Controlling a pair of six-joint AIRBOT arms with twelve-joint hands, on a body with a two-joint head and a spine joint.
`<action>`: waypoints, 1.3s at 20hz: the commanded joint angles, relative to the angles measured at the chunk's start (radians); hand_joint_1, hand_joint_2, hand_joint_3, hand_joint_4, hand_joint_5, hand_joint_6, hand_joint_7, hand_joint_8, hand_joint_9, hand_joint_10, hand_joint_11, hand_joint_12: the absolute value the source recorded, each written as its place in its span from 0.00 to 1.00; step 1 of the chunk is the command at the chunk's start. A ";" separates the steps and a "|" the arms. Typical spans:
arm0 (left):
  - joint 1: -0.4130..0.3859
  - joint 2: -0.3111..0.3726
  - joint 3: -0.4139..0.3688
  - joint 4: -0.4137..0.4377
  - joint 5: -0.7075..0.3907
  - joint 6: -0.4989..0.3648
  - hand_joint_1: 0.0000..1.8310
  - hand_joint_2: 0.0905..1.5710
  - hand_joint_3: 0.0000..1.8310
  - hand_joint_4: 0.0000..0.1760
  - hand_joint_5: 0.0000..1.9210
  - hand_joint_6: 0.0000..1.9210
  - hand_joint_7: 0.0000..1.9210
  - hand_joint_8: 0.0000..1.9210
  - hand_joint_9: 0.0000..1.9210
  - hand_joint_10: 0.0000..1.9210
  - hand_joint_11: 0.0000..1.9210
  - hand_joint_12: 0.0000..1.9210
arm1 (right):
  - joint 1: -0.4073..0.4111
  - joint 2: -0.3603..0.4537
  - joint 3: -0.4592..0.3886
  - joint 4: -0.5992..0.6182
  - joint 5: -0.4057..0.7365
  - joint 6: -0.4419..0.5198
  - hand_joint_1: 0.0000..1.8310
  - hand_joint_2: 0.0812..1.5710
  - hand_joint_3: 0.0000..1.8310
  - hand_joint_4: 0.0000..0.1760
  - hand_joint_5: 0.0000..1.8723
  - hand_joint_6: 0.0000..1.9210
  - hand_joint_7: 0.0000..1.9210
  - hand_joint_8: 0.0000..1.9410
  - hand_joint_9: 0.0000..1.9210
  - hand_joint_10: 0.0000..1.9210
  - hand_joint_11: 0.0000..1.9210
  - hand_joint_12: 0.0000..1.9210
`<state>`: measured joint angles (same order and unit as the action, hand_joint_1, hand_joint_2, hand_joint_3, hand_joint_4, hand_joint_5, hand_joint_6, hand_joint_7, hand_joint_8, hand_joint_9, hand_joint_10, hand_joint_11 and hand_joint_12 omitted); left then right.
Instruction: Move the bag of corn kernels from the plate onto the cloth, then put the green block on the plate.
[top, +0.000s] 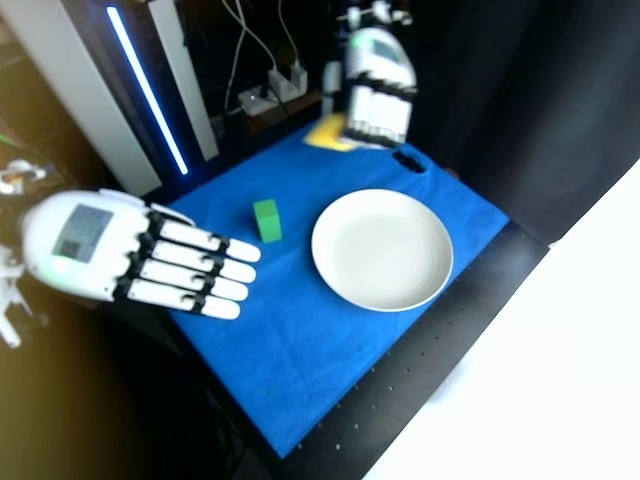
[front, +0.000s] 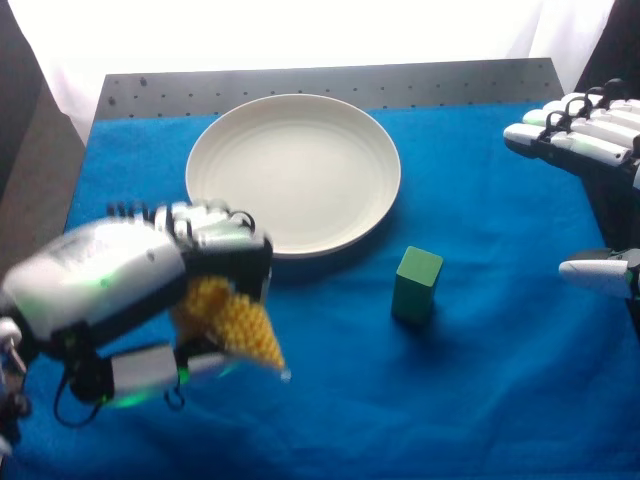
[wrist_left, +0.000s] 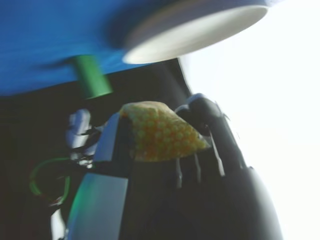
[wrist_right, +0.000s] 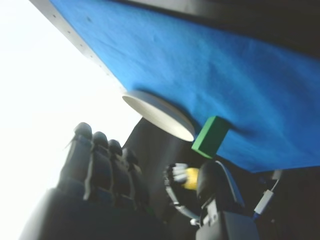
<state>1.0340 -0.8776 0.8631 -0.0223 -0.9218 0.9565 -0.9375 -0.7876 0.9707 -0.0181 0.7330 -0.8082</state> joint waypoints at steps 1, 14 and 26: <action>0.005 -0.010 0.003 -0.039 -0.139 -0.016 0.50 0.89 0.00 0.00 0.25 0.89 0.04 0.60 0.07 0.78 0.10 0.93 | 0.012 0.000 -0.003 0.015 0.117 0.007 0.31 0.77 0.00 0.00 0.00 0.00 0.00 0.00 0.00 0.00 0.00 0.00; 0.081 0.009 0.010 -0.246 -0.331 0.019 0.16 0.67 0.01 0.77 0.00 0.00 0.00 0.00 0.00 0.00 0.00 0.00 | 0.049 -0.114 0.082 -0.160 0.110 0.209 0.38 0.73 0.00 0.00 0.00 0.00 0.00 0.00 0.02 0.01 0.01 0.01; 0.199 0.024 -0.024 -0.393 -0.540 0.020 0.20 0.79 0.00 0.32 0.00 0.00 0.00 0.00 0.00 0.00 0.00 0.00 | 0.163 -0.270 0.143 -0.297 -0.079 0.217 0.46 0.70 0.00 0.00 0.13 0.01 0.22 0.01 0.26 0.07 0.00 0.76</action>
<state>1.2392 -0.8536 0.8391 -0.4290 -1.3354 0.9794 -0.7918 -1.0492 1.1126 -0.3260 0.5507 -0.5987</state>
